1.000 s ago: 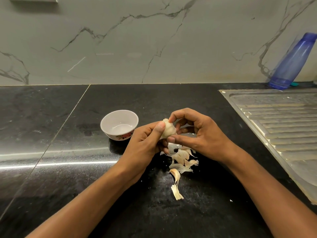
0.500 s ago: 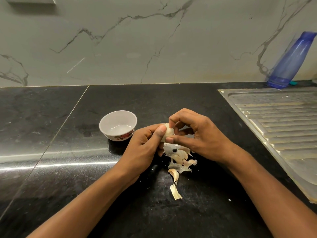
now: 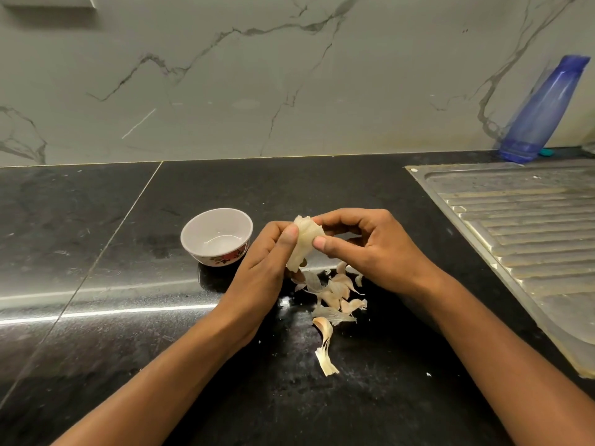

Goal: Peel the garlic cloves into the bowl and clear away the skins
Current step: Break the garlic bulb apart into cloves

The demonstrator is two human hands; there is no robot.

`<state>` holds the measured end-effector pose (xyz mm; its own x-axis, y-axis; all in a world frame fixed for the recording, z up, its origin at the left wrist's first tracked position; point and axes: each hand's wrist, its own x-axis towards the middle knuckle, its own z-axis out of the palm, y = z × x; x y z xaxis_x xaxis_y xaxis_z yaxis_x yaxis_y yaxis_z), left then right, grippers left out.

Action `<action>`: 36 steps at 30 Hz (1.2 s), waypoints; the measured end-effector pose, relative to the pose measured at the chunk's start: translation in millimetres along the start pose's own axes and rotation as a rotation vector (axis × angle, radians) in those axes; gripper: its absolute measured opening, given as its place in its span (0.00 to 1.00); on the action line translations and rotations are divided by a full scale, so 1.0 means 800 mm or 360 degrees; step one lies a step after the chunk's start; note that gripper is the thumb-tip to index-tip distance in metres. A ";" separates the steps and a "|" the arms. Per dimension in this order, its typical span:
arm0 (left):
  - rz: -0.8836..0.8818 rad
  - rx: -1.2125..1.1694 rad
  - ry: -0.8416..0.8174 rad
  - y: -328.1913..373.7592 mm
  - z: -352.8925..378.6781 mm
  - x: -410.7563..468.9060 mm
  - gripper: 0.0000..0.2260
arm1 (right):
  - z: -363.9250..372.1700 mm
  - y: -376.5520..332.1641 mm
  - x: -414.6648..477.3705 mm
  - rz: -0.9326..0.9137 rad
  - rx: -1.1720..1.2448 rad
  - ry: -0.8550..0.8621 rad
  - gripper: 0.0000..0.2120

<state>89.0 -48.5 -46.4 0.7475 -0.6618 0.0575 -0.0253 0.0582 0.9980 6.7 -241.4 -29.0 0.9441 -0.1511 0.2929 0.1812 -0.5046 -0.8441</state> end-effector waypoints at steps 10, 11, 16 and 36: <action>0.0259 0.0250 0.0003 0.000 -0.004 -0.002 0.07 | 0.000 -0.003 0.001 0.0093 0.0294 -0.0038 0.16; 0.0251 0.0292 0.0026 -0.001 -0.004 -0.002 0.06 | -0.001 -0.003 0.001 0.0112 0.0317 -0.0084 0.17; 0.0267 0.0439 0.0015 -0.005 -0.003 0.001 0.15 | -0.006 -0.005 0.001 0.0193 0.0436 -0.0161 0.15; 0.0373 0.0803 0.0016 0.001 -0.009 -0.011 0.09 | -0.035 -0.001 -0.003 0.0249 0.0429 -0.0060 0.21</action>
<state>87.3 -37.7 -46.6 0.6897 -0.6669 0.2819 -0.5048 -0.1637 0.8476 -3.2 -264.5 -16.4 0.9749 -0.1749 0.1378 0.0950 -0.2331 -0.9678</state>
